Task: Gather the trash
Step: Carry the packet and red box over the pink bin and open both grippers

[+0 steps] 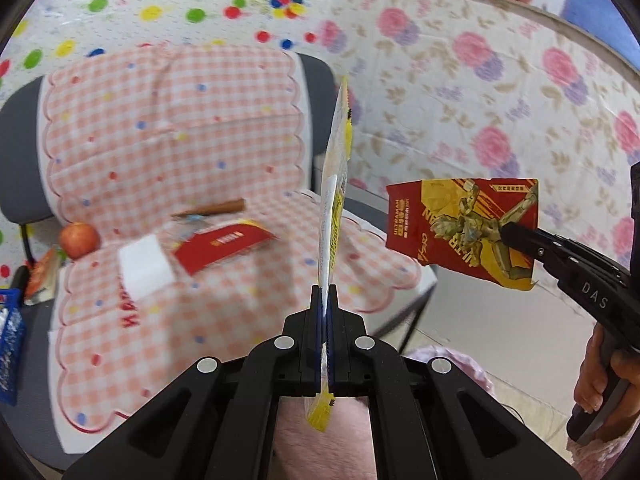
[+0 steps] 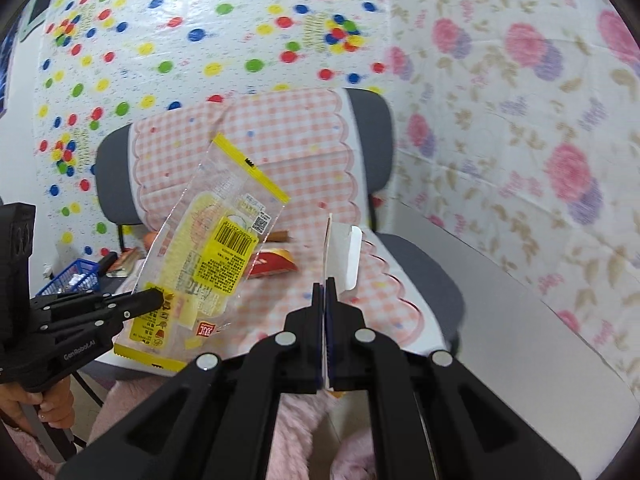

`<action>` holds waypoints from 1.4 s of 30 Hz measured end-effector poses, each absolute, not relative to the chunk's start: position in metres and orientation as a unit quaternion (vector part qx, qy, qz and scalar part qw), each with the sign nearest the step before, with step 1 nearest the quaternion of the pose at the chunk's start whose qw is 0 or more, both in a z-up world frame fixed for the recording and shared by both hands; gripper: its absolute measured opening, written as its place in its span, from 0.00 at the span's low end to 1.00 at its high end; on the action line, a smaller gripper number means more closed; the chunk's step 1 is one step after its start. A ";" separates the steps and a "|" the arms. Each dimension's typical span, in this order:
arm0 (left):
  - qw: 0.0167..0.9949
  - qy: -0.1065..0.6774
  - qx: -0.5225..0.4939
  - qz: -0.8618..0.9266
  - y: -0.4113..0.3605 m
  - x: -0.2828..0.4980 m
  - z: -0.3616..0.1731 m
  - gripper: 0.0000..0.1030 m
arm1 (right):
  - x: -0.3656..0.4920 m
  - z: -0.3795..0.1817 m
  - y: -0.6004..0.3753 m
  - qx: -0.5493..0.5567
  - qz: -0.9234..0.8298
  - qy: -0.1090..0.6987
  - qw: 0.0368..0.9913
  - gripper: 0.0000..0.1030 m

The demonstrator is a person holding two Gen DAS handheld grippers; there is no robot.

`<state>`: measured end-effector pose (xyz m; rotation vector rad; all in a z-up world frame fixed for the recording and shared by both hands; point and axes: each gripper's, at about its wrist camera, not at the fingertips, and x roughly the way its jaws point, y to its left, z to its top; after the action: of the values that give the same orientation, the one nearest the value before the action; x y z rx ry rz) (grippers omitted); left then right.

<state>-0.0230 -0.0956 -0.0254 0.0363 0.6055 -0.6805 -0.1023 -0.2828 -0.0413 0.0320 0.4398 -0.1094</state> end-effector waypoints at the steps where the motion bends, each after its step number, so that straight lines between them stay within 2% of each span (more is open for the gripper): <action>1: 0.893 0.297 0.017 -0.338 -0.102 -0.027 -0.029 0.02 | -0.109 -0.043 -0.288 0.018 -0.063 0.220 0.973 0.02; 7: 0.873 0.307 0.044 -0.376 -0.137 -0.050 -0.044 0.02 | -0.150 -0.051 -0.312 0.033 -0.116 0.223 0.967 0.02; 17: 0.830 0.340 0.075 -0.435 -0.191 -0.080 -0.081 0.02 | -0.201 -0.095 -0.335 0.056 -0.166 0.278 0.944 0.02; 32: 0.787 0.395 0.115 -0.460 -0.246 -0.082 -0.118 0.04 | -0.214 -0.135 -0.369 0.105 -0.183 0.328 0.921 0.02; 35: 0.779 0.401 0.122 -0.466 -0.259 -0.079 -0.123 0.08 | -0.209 -0.143 -0.378 0.113 -0.185 0.330 0.919 0.02; 37: 0.776 0.406 0.124 -0.466 -0.265 -0.075 -0.124 0.27 | -0.206 -0.147 -0.384 0.118 -0.188 0.331 0.917 0.02; 38: 0.777 0.407 0.118 -0.466 -0.265 -0.073 -0.123 0.41 | -0.204 -0.149 -0.387 0.123 -0.189 0.333 0.916 0.02; 39: 0.778 0.405 0.110 -0.467 -0.263 -0.072 -0.121 0.46 | -0.203 -0.150 -0.392 0.127 -0.192 0.335 0.914 0.05; 42: 0.791 0.389 0.097 -0.463 -0.253 -0.067 -0.110 0.46 | -0.204 -0.147 -0.398 0.137 -0.201 0.327 0.913 0.18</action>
<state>-0.0674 -0.2533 -0.1096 0.2090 0.8372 -0.9955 -0.2045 -0.3976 -0.1471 0.2823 0.6734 -0.4131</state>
